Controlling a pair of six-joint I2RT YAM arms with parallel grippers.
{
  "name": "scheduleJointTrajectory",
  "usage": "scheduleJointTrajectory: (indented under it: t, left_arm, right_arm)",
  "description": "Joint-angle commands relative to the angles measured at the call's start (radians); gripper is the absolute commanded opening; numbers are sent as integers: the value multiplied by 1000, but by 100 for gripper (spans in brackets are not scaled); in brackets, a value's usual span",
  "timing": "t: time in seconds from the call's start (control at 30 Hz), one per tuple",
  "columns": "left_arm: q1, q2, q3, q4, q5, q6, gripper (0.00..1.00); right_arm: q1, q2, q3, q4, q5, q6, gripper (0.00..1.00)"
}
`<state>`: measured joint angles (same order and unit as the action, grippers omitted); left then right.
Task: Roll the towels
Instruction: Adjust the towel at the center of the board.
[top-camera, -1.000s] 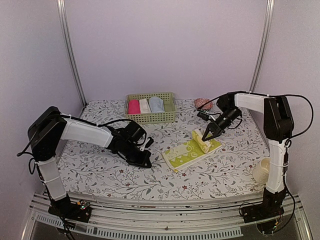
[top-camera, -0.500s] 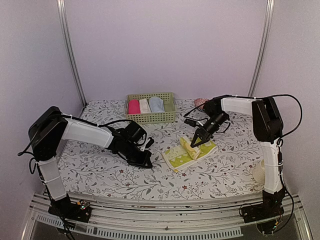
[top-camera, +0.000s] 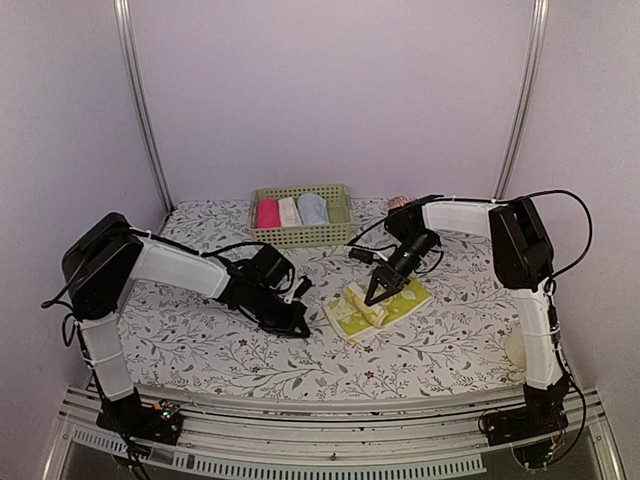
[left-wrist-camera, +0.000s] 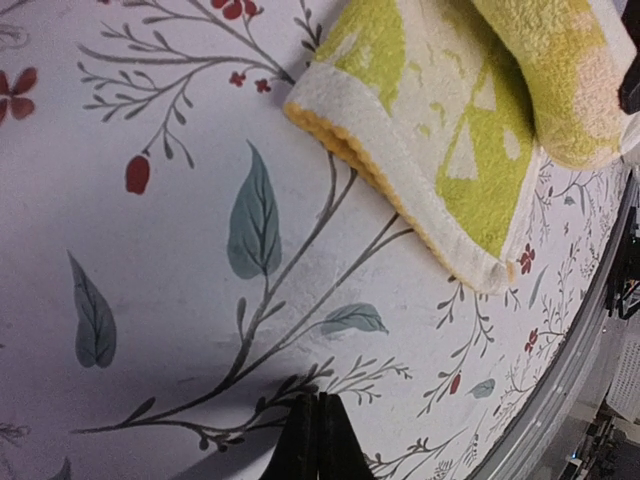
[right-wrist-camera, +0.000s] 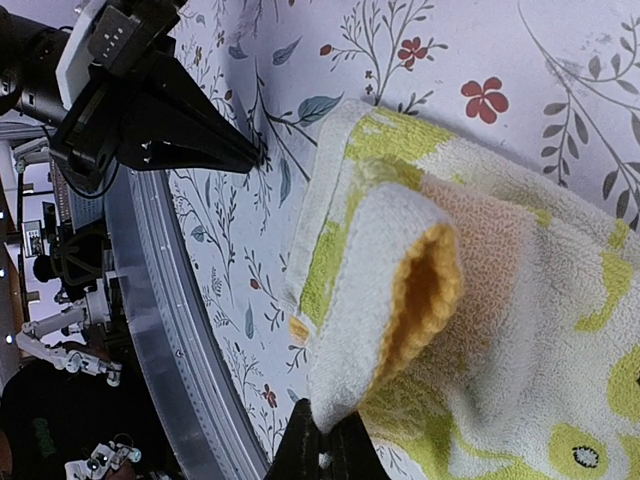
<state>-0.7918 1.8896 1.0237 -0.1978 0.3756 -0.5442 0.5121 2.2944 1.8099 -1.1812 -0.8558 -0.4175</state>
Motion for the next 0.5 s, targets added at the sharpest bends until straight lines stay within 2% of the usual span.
scheduleJointTrajectory:
  t: [0.0,0.47]
  left_arm:
    - [3,32,-23,41,22,-15,0]
    - [3,37,-27,54,28,-20,0]
  right_arm:
    - [16,7,24,8,-23,17,5]
    - [56,45,89,26,-73,57,8]
